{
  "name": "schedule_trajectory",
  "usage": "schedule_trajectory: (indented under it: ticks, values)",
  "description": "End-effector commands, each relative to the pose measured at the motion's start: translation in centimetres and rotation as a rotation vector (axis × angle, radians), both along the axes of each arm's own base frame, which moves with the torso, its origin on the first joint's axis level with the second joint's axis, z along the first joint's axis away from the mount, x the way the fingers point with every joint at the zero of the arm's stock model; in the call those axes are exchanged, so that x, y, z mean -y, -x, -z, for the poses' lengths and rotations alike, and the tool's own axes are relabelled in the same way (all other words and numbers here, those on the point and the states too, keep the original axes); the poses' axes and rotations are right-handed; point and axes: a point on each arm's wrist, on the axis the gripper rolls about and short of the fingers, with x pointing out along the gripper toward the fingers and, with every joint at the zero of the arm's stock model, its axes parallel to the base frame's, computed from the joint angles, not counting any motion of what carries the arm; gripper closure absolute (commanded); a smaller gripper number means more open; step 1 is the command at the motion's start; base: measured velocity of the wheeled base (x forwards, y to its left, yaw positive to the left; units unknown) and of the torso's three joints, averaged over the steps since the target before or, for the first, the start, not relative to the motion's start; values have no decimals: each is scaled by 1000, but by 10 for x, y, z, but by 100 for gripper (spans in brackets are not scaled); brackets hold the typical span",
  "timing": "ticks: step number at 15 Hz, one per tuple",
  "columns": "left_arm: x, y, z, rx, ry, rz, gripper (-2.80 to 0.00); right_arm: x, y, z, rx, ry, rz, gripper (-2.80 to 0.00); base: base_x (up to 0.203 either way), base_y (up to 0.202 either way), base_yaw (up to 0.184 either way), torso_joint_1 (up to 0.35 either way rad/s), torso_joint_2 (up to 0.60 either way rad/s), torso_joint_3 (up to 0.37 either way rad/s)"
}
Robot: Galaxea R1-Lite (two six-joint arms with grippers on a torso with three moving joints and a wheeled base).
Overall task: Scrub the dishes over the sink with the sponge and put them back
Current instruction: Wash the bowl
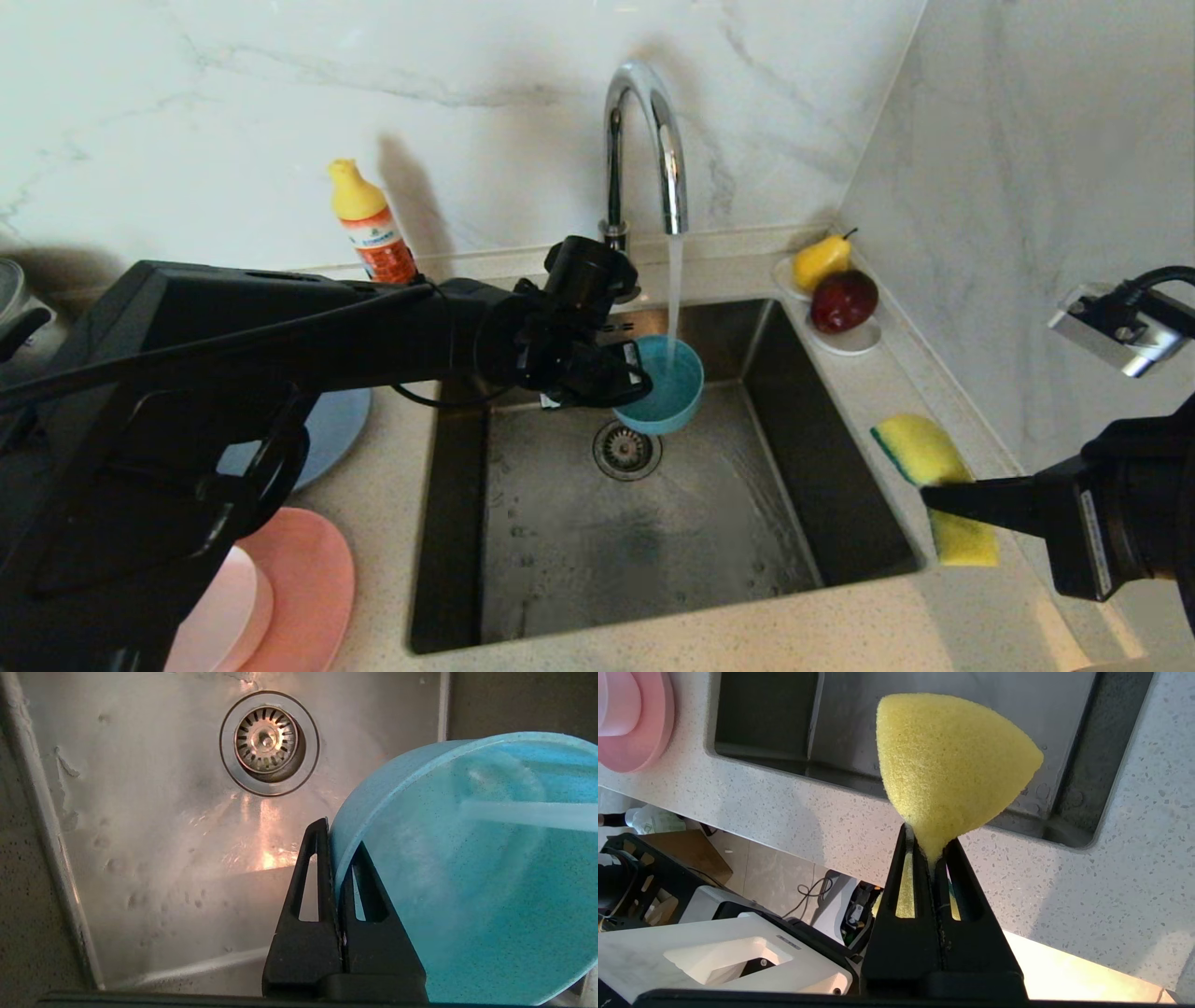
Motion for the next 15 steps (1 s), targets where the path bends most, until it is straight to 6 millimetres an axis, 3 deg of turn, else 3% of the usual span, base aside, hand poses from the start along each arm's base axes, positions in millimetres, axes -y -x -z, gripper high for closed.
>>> schedule_trajectory:
  ticks: [1, 6, 11, 15]
  values:
    - [0, 1, -2, 1, 1, -3, 0, 1, 2, -1, 4, -5, 0, 0, 0, 0, 0, 0, 0, 0]
    - [-7, 9, -15, 29, -14, -46, 0, 0, 1, 2, -7, 4, -3, 0, 0, 0, 0, 0, 0, 0]
    - [-37, 26, -59, 203, -171, -242, 0, -4, -5, 11, -50, 19, -18, 0, 0, 0, 0, 0, 0, 0]
    - [-61, 50, -94, 270, -183, -282, 0, -7, -9, 16, -74, 31, -16, 0, 0, 0, 0, 0, 0, 0]
